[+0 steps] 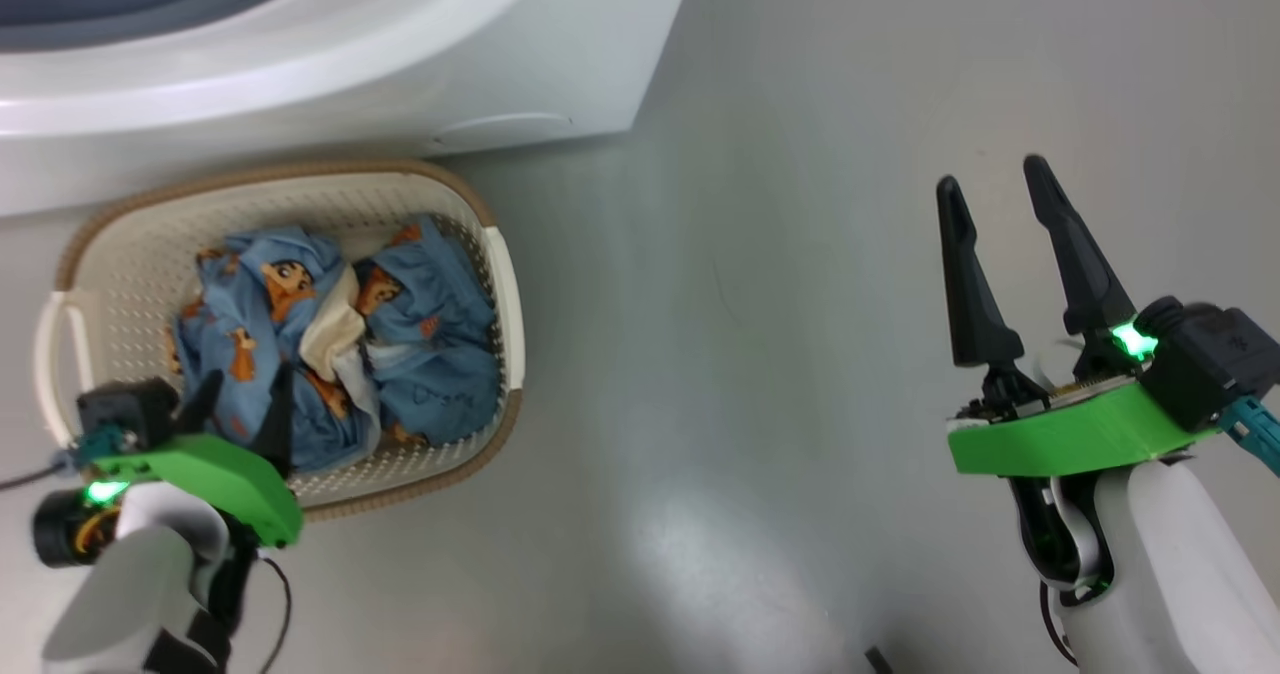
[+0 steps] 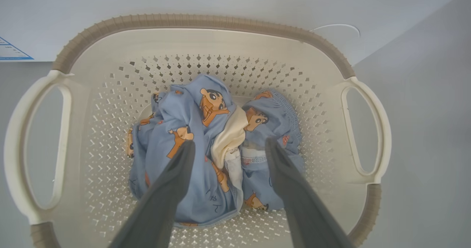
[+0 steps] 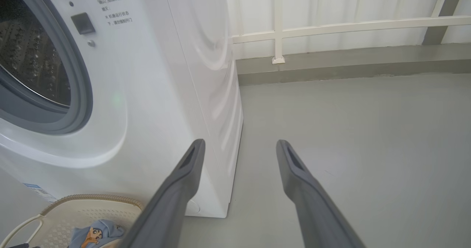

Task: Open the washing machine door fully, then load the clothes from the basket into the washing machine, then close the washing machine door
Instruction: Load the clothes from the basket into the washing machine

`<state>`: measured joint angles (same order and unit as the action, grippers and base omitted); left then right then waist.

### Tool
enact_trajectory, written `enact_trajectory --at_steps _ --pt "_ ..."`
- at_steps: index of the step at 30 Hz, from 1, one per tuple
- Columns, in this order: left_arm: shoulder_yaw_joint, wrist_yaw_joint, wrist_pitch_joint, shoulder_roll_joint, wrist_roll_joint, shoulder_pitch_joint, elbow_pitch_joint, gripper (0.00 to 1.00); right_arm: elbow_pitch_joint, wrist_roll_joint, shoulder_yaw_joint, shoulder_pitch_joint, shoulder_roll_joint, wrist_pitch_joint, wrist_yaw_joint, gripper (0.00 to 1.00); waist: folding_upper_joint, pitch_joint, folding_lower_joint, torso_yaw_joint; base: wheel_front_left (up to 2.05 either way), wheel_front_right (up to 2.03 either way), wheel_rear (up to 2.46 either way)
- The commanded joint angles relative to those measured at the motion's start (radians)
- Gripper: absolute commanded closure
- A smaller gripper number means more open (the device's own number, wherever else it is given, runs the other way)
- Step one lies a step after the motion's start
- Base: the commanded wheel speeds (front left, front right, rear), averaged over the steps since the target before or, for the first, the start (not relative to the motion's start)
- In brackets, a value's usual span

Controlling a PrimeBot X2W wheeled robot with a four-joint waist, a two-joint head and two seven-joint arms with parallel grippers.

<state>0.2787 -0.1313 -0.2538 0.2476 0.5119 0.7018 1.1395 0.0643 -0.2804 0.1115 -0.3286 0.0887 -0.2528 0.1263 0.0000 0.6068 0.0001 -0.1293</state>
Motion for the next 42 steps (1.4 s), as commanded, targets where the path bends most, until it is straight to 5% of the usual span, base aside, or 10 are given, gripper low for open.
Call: enact_trajectory --at_steps 1,31,42 --pt "-0.017 0.001 0.003 0.049 0.009 0.015 0.014 0.00 -0.032 0.010 0.026 -0.005 -0.006 -0.009 0.004 0.00 0.0000 0.034 -0.0001 -0.016 0.00 0.00 0.00" --pt "0.041 0.047 0.184 0.169 0.021 0.292 0.148 0.00 -0.123 0.021 0.074 -0.104 -0.031 -0.009 0.004 0.00 0.0000 0.283 -0.0001 -0.077 0.00 0.00 0.00" --pt "0.071 0.014 0.226 0.167 0.026 0.333 0.150 0.00 -0.134 0.015 0.086 -0.113 -0.037 -0.009 0.004 0.00 0.0000 0.316 -0.0001 -0.087 0.00 0.00 0.00"
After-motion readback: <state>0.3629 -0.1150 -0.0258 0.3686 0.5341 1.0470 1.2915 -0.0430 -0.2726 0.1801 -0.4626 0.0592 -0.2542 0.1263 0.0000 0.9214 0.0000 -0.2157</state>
